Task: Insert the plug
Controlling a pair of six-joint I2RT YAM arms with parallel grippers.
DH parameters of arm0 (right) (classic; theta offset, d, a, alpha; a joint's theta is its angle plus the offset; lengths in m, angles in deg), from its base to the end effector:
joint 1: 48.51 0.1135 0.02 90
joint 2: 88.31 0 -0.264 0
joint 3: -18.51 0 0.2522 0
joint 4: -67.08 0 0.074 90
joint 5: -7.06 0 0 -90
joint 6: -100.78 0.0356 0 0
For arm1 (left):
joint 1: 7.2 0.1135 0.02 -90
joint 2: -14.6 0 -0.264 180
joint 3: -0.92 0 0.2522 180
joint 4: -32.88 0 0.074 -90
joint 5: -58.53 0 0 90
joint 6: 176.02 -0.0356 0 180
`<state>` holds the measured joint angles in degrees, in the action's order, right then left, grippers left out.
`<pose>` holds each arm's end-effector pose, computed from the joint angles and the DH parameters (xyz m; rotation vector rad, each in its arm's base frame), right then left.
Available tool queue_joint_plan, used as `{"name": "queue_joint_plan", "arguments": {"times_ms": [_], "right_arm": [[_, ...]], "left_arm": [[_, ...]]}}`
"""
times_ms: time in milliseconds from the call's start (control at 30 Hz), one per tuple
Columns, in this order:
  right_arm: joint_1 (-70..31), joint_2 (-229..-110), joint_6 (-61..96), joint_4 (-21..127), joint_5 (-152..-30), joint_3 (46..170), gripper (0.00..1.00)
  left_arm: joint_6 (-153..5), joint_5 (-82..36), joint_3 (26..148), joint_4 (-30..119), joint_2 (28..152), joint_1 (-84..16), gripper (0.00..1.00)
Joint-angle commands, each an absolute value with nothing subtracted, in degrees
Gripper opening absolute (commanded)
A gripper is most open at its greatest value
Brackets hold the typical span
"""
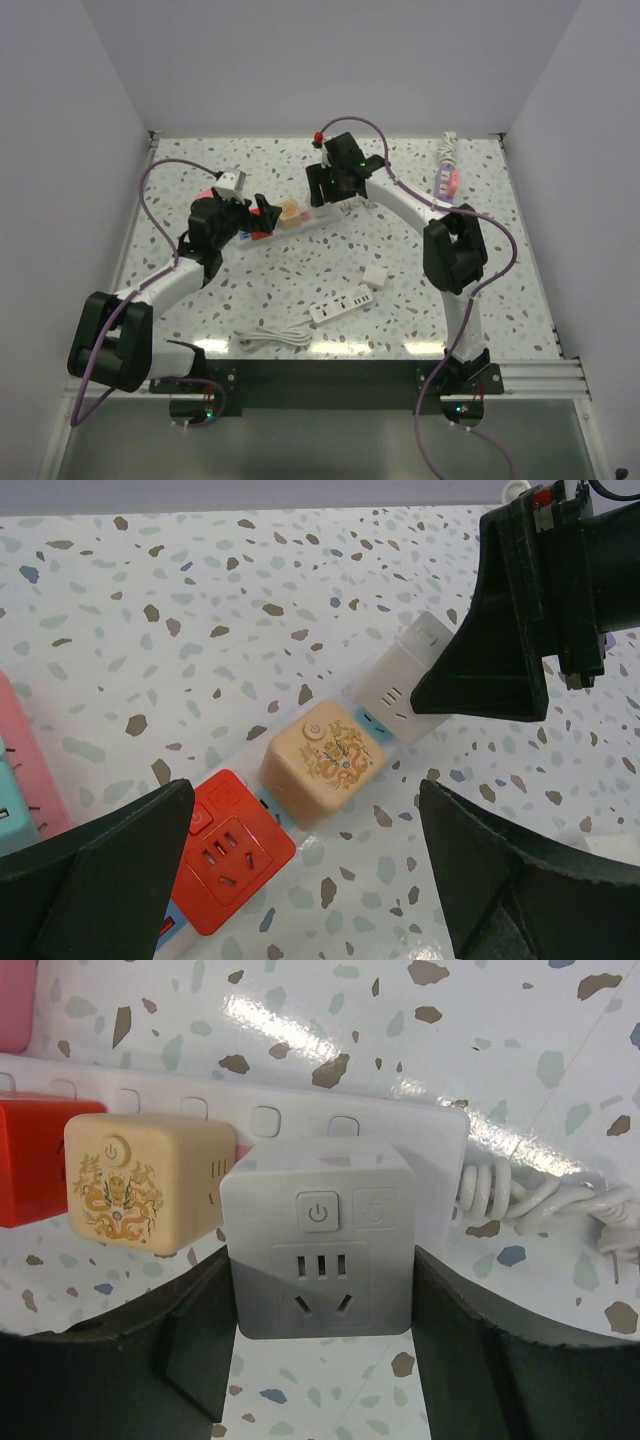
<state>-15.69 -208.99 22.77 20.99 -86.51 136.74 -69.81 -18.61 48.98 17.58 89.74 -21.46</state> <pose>0.4015 0.2616 0.2477 -0.4736 2.4160 0.4261 0.2726 -0.0775 0.2317 0.1343 1.8034 -0.5805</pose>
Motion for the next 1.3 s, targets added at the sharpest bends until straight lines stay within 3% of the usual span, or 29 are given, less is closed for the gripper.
{"name": "queue_joint_plan", "arguments": {"times_ms": [0, 1267], "right_arm": [[-15.6, -208.2, 23.0, 21.6, -84.6, 136.8, 0.0], [-14.1, -209.8, 24.8, 20.8, -79.1, 136.4, 0.0]], "left_arm": [[-71.1, -17.9, 51.2, 16.4, 90.0, -21.2, 1.0], [-71.2, -17.9, 51.2, 16.6, 89.9, -21.2, 1.0]]}}
